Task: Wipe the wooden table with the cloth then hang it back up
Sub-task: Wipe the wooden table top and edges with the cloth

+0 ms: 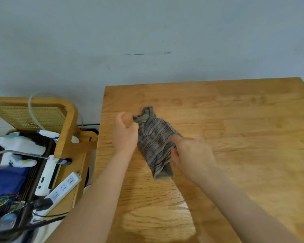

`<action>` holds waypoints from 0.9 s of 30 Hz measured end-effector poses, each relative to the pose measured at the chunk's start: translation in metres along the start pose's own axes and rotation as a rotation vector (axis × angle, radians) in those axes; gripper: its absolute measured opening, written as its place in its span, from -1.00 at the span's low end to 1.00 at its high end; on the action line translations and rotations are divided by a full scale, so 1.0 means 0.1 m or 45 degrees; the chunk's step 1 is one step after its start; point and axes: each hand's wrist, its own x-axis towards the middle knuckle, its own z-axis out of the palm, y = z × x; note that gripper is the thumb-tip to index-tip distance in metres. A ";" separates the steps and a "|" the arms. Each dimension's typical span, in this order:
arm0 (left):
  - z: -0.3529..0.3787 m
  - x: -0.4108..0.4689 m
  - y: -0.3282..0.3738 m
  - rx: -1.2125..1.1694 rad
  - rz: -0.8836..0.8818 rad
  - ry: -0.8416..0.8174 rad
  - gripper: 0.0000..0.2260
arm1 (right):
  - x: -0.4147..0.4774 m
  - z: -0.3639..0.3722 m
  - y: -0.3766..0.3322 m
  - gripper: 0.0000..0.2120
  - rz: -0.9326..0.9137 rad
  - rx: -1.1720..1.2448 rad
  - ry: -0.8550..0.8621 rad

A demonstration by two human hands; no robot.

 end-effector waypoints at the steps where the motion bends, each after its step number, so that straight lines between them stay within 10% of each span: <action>1: -0.12 0.14 -0.18 0.319 0.127 0.088 -0.57 | 0.04 0.09 -0.06 -0.74 -0.079 -0.065 0.079; 5: -0.27 0.49 -0.77 1.017 0.417 0.149 -0.57 | 0.41 0.66 -0.29 -0.52 -0.290 0.014 0.032; 17: -0.26 0.56 -0.89 1.105 0.390 0.022 -0.47 | 2.22 1.15 -0.99 -0.46 0.121 0.040 -0.018; 23: -0.27 0.54 -0.87 1.127 0.416 0.001 -0.49 | 1.55 1.08 -0.59 -0.52 -0.436 -0.096 -0.122; 27: -0.31 0.62 -0.84 1.177 0.408 -0.050 -0.47 | 1.47 0.85 0.28 -0.46 0.010 -0.141 -0.059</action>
